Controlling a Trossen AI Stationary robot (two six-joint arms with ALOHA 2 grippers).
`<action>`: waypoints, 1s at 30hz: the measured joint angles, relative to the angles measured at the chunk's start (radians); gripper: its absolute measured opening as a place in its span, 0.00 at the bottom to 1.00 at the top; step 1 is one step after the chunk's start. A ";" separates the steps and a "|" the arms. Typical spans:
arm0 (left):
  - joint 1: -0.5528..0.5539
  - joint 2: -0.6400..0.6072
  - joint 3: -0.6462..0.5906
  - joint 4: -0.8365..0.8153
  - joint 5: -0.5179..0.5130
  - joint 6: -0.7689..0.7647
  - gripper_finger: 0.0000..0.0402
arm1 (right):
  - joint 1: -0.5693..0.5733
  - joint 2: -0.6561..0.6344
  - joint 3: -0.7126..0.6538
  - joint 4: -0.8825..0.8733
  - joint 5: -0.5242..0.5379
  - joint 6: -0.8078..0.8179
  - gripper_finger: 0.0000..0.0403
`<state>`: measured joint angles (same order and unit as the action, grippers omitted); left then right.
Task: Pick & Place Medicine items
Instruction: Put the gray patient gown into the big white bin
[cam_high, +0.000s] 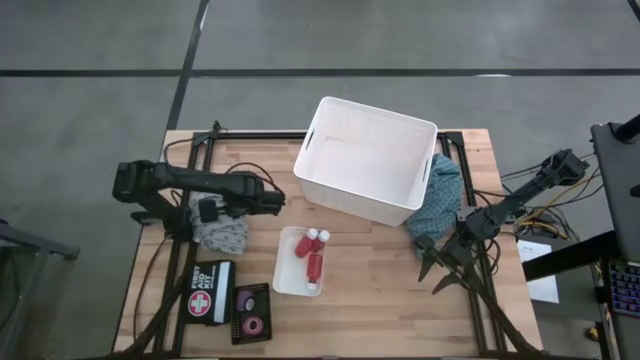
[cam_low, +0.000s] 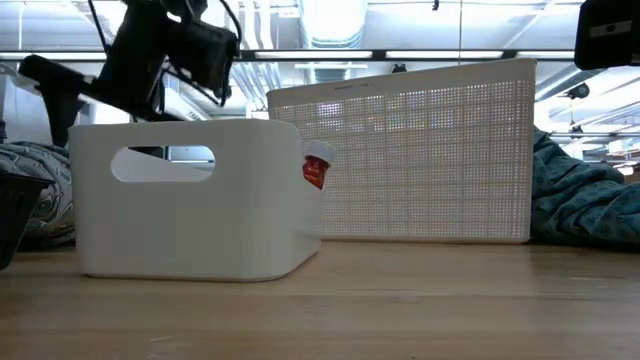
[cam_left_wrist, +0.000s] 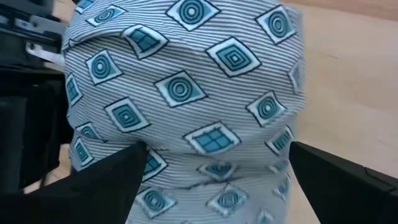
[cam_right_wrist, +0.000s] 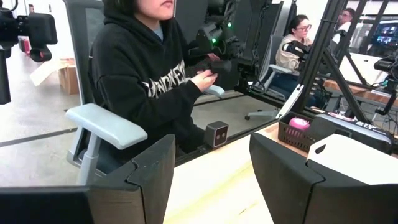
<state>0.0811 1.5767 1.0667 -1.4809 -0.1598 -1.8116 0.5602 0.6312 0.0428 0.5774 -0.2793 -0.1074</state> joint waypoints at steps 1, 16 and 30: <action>0.001 0.014 -0.010 0.005 -0.003 0.000 1.00 | 0.000 0.000 0.000 -0.001 0.000 0.000 0.51; 0.028 0.187 -0.029 0.069 -0.072 0.070 0.99 | 0.000 0.000 0.000 0.000 0.000 0.002 0.51; 0.026 -0.005 0.034 0.120 -0.013 0.140 0.99 | 0.000 0.000 0.000 0.000 0.000 0.001 0.51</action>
<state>0.1074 1.5716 1.1011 -1.3612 -0.1730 -1.6717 0.5602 0.6315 0.0427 0.5770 -0.2791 -0.1069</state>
